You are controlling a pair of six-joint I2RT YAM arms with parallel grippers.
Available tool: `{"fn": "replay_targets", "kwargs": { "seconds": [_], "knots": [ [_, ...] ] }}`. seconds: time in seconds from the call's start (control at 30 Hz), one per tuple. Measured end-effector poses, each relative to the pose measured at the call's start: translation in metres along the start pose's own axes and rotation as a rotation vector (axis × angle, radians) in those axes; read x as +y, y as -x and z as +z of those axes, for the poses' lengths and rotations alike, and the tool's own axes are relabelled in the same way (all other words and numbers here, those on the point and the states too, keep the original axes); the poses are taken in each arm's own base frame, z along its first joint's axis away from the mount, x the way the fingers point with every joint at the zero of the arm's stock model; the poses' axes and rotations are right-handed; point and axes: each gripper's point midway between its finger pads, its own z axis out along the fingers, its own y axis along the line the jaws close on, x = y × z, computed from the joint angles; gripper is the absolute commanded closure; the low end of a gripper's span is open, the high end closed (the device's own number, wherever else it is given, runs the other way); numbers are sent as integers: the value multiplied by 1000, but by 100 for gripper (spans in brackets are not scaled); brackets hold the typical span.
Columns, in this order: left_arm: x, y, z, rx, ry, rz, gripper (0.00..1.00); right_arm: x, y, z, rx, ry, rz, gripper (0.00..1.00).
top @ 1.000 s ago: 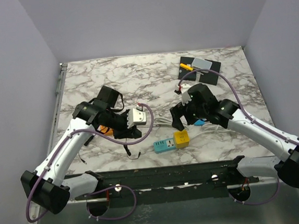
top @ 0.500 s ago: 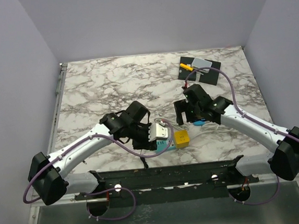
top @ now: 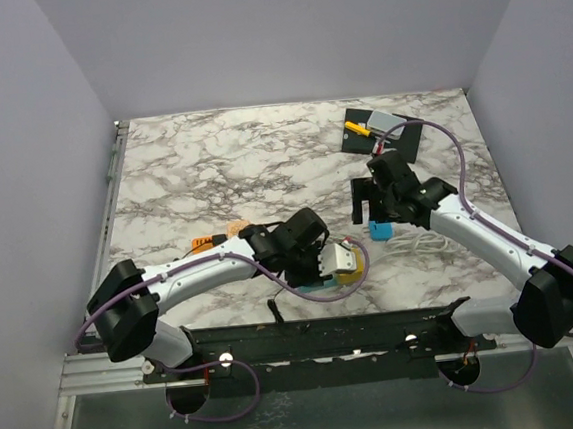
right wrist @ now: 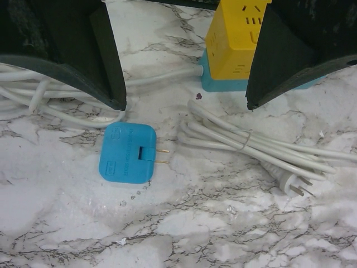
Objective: Insert the plug
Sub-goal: Adjust the plug at the socket.
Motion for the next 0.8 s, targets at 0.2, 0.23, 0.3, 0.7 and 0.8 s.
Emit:
{"fn": "replay_targets", "kwargs": {
  "seconds": [0.2,0.23,0.3,0.7,0.8],
  "knots": [
    [15,12,8,16,58,-14,100,-8,-2,4,5,-10,15,7],
    [16,15,8,15,67,-11,100,-8,-2,4,8,-10,14,7],
    [16,20,9,13,79,-5,100,-9,-4,5,15,-8,13,7],
    [16,16,19,75,126,11,100,-8,-3,6,15,18,7,8],
    [15,13,23,98,131,14,100,-7,-3,6,16,22,6,8]
  ]
}}
